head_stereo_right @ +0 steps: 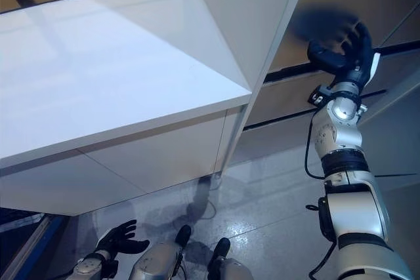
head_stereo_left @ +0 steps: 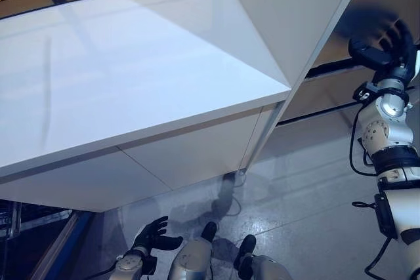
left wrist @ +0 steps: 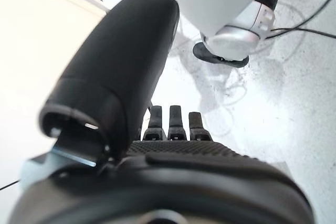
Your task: Put drinks into fridge and close the fridge
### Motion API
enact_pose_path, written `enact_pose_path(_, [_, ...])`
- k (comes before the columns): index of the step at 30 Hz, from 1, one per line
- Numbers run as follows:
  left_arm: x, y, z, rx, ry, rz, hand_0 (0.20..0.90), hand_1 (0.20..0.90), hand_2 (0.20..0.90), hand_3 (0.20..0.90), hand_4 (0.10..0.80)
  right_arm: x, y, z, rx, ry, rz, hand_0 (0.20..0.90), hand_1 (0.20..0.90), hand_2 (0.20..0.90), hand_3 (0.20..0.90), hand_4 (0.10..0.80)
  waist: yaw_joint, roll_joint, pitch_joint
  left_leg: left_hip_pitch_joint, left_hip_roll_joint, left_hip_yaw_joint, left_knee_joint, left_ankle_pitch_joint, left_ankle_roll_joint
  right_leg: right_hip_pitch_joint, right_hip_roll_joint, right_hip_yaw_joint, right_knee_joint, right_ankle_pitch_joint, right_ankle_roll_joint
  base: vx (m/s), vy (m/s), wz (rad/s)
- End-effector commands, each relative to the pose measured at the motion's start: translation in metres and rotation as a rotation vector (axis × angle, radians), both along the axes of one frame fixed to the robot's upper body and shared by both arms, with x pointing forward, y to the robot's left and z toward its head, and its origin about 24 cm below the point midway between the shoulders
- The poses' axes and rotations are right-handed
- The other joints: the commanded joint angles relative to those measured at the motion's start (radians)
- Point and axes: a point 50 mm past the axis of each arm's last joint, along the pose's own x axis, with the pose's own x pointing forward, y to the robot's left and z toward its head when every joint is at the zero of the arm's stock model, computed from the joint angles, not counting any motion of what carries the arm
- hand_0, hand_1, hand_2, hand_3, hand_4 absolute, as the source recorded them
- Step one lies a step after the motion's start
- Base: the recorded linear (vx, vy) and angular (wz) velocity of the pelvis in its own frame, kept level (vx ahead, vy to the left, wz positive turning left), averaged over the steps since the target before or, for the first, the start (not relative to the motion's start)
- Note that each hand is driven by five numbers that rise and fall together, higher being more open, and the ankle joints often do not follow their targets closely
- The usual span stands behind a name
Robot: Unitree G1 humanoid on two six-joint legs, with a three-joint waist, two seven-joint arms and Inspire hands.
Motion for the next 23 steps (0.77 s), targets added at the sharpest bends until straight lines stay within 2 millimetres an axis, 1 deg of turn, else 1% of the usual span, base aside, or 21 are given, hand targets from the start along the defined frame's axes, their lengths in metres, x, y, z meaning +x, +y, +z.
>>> enact_pose_path(1, [-0.021, 0.016, 0.000, 0.048, 0.014, -0.042, 0.900, 0.900, 0.900, 0.900, 0.800, -0.032, 0.000, 0.052, -0.174, -0.304, -0.025, 0.900, 0.900, 0.900, 0.900, 0.800, -0.026, -0.050, -0.170, 0.037, -0.036, 0.102, 0.003, -0.105, 0.049, 0.036, 0.002, 0.117, -0.004, -0.043, 0.044, -0.049, -0.039, -0.23])
enact_pose_path(2, [-0.021, 0.016, 0.000, 0.044, 0.014, -0.037, 0.900, 0.900, 0.900, 0.900, 0.800, -0.034, 0.001, 0.047, -0.170, -0.301, -0.016, 0.900, 0.900, 0.900, 0.900, 0.800, -0.036, -0.050, -0.173, 0.041, -0.035, 0.107, -0.002, -0.105, 0.049, 0.037, 0.004, 0.123, -0.008, -0.042, 0.045, -0.058, -0.047, -0.22])
enact_pose_path(3, [-0.021, 0.016, 0.000, 0.039, 0.013, -0.033, 0.900, 0.900, 0.900, 0.900, 0.800, -0.037, 0.001, 0.037, -0.153, -0.290, -0.006, 0.900, 0.900, 0.900, 0.900, 0.800, -0.048, -0.050, -0.178, 0.047, -0.032, 0.116, -0.011, -0.104, 0.048, 0.038, 0.006, 0.132, -0.014, -0.040, 0.046, -0.066, -0.043, -0.15])
enact_pose_path(5, [-0.020, 0.016, 0.000, 0.033, 0.010, -0.015, 0.900, 0.900, 0.900, 0.900, 0.800, -0.044, 0.004, 0.010, -0.133, -0.251, 0.021, 0.900, 0.900, 0.900, 0.900, 0.800, -0.078, -0.049, -0.189, 0.056, -0.025, 0.137, -0.027, -0.102, 0.044, 0.038, 0.010, 0.149, -0.028, -0.036, 0.050, -0.099, -0.052, -0.26])
enact_pose_path(7, [-0.019, 0.016, 0.000, 0.026, 0.008, 0.010, 0.900, 0.900, 0.900, 0.900, 0.800, -0.054, 0.010, -0.029, -0.101, -0.178, 0.058, 0.900, 0.900, 0.900, 0.900, 0.800, -0.112, -0.049, -0.203, 0.067, -0.017, 0.162, -0.045, -0.099, 0.042, 0.038, 0.016, 0.166, -0.043, -0.031, 0.054, -0.107, -0.058, -0.48])
enact_pose_path(8, [-0.019, 0.015, 0.000, 0.023, 0.007, 0.020, 0.900, 0.900, 0.900, 0.900, 0.800, -0.057, 0.012, -0.042, -0.091, -0.145, 0.066, 0.900, 0.900, 0.900, 0.900, 0.800, -0.122, -0.048, -0.208, 0.071, -0.014, 0.172, -0.052, -0.098, 0.041, 0.038, 0.018, 0.171, -0.049, -0.029, 0.054, -0.090, -0.042, -0.40])
enact_pose_path(9, [-0.018, 0.014, 0.000, 0.017, 0.004, 0.035, 0.900, 0.900, 0.900, 0.900, 0.800, -0.064, 0.013, -0.062, -0.075, -0.103, 0.083, 0.900, 0.900, 0.900, 0.900, 0.800, -0.137, -0.046, -0.214, 0.076, -0.010, 0.184, -0.060, -0.096, 0.039, 0.039, 0.021, 0.176, -0.055, -0.026, 0.056, -0.075, -0.031, -0.44])
enact_pose_path(10, [-0.018, 0.013, 0.000, 0.014, 0.002, 0.041, 0.900, 0.900, 0.900, 0.900, 0.800, -0.068, 0.013, -0.073, -0.063, -0.077, 0.093, 0.900, 0.900, 0.900, 0.900, 0.800, -0.143, -0.045, -0.219, 0.079, -0.008, 0.190, -0.064, -0.096, 0.039, 0.038, 0.022, 0.178, -0.059, -0.025, 0.057, -0.094, -0.027, -0.45])
enact_pose_path(11, [-0.018, 0.011, 0.000, 0.004, -0.002, 0.063, 0.900, 0.900, 0.900, 0.900, 0.800, -0.079, 0.013, -0.102, -0.047, -0.006, 0.114, 0.900, 0.900, 0.900, 0.900, 0.800, -0.161, -0.042, -0.227, 0.084, -0.004, 0.206, -0.071, -0.094, 0.036, 0.039, 0.024, 0.183, -0.067, -0.022, 0.060, -0.103, -0.018, -0.49])
enact_pose_path(13, [-0.017, 0.011, 0.000, -0.013, -0.010, 0.101, 0.900, 0.900, 0.900, 0.900, 0.800, -0.094, 0.017, -0.149, 0.017, 0.149, 0.165, 0.900, 0.900, 0.900, 0.900, 0.800, -0.189, -0.038, -0.239, 0.093, 0.001, 0.232, -0.074, -0.095, 0.033, 0.040, 0.029, 0.192, -0.072, -0.020, 0.063, -0.115, -0.011, -0.42])
enact_pose_path(16, [-0.018, 0.009, -0.001, -0.034, -0.013, 0.142, 0.900, 0.900, 0.900, 0.900, 0.800, -0.114, 0.030, -0.209, 0.123, 0.362, 0.218, 0.900, 0.900, 0.900, 0.900, 0.800, -0.216, -0.034, -0.244, 0.102, 0.006, 0.255, -0.068, -0.100, 0.030, 0.044, 0.032, 0.198, -0.068, -0.025, 0.061, -0.069, 0.004, -0.40])
enact_pose_path(17, [-0.018, 0.008, -0.002, -0.040, -0.014, 0.148, 0.900, 0.900, 0.900, 0.900, 0.800, -0.123, 0.035, -0.231, 0.126, 0.455, 0.239, 0.900, 0.900, 0.900, 0.900, 0.800, -0.223, -0.033, -0.245, 0.106, 0.008, 0.260, -0.067, -0.100, 0.030, 0.047, 0.033, 0.199, -0.066, -0.027, 0.060, -0.046, 0.007, -0.18])
enact_pose_path(19, [-0.017, 0.007, -0.002, -0.046, -0.016, 0.154, 0.900, 0.900, 0.900, 0.900, 0.800, -0.131, 0.039, -0.246, 0.142, 0.520, 0.251, 0.900, 0.900, 0.900, 0.900, 0.800, -0.228, -0.031, -0.244, 0.109, 0.008, 0.263, -0.067, -0.100, 0.029, 0.049, 0.033, 0.198, -0.066, -0.027, 0.059, -0.030, 0.007, -0.07])
enact_pose_path(21, [-0.016, 0.006, -0.002, -0.059, -0.022, 0.170, 0.900, 0.900, 0.900, 0.900, 0.800, -0.148, 0.049, -0.279, 0.165, 0.694, 0.301, 0.900, 0.900, 0.900, 0.900, 0.800, -0.236, -0.029, -0.244, 0.116, 0.009, 0.268, -0.069, -0.101, 0.027, 0.055, 0.034, 0.198, -0.067, -0.027, 0.058, -0.039, 0.015, -0.05])
enact_pose_path(23, [-0.014, 0.005, -0.003, -0.068, -0.024, 0.183, 0.900, 0.900, 0.900, 0.900, 0.800, -0.169, 0.050, -0.312, 0.213, 0.862, 0.330, 0.900, 0.900, 0.900, 0.900, 0.800, -0.238, -0.026, -0.241, 0.121, 0.009, 0.268, -0.073, -0.099, 0.026, 0.060, 0.035, 0.195, -0.070, -0.027, 0.056, -0.037, 0.015, -0.02])
